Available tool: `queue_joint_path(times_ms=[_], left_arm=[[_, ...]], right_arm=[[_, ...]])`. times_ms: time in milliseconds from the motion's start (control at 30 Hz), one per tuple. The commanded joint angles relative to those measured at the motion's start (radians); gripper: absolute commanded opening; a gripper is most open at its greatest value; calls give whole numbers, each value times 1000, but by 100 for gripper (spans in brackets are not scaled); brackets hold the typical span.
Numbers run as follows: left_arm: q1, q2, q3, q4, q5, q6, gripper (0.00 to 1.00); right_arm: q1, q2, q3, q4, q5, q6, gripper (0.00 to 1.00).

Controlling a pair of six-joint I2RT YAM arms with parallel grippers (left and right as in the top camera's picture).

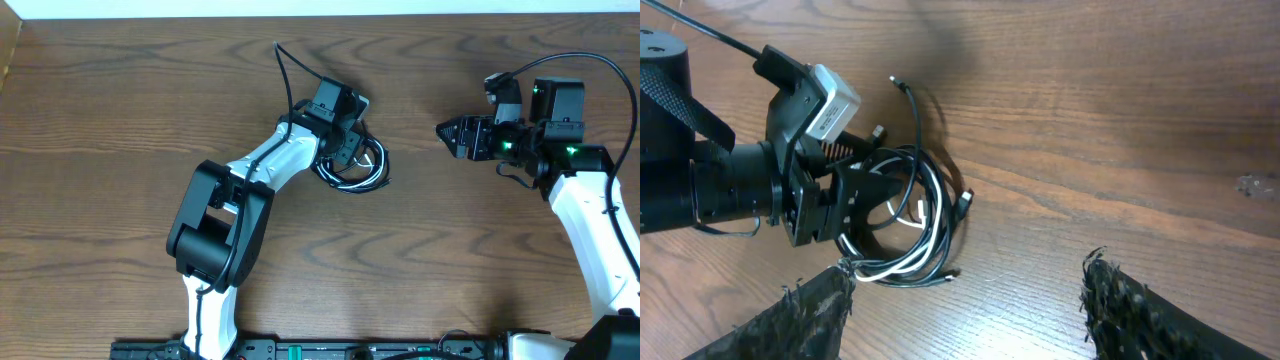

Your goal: Untangle cables

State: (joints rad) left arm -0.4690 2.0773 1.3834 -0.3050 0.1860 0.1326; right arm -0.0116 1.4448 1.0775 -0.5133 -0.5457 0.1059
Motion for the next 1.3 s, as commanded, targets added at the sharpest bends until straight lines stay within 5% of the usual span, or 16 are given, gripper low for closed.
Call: queue_joint_path(times_ms=[0, 133, 433, 667, 1267], left_arm=[[-2, 14, 12, 6, 12, 24, 37], [2, -2, 15, 7, 4, -32, 8], [53, -290, 16, -145, 72, -463, 8], [53, -335, 16, -192, 137, -542, 7], [54, -437, 17, -184, 234, -509, 7]], right_arm=[[8, 2, 13, -5, -3, -2, 73], [29, 2, 13, -3, -2, -3, 73], [117, 2, 13, 16, -2, 15, 68], [170, 8, 13, 27, -2, 80, 63], [252, 16, 13, 61, 128, 214, 63]])
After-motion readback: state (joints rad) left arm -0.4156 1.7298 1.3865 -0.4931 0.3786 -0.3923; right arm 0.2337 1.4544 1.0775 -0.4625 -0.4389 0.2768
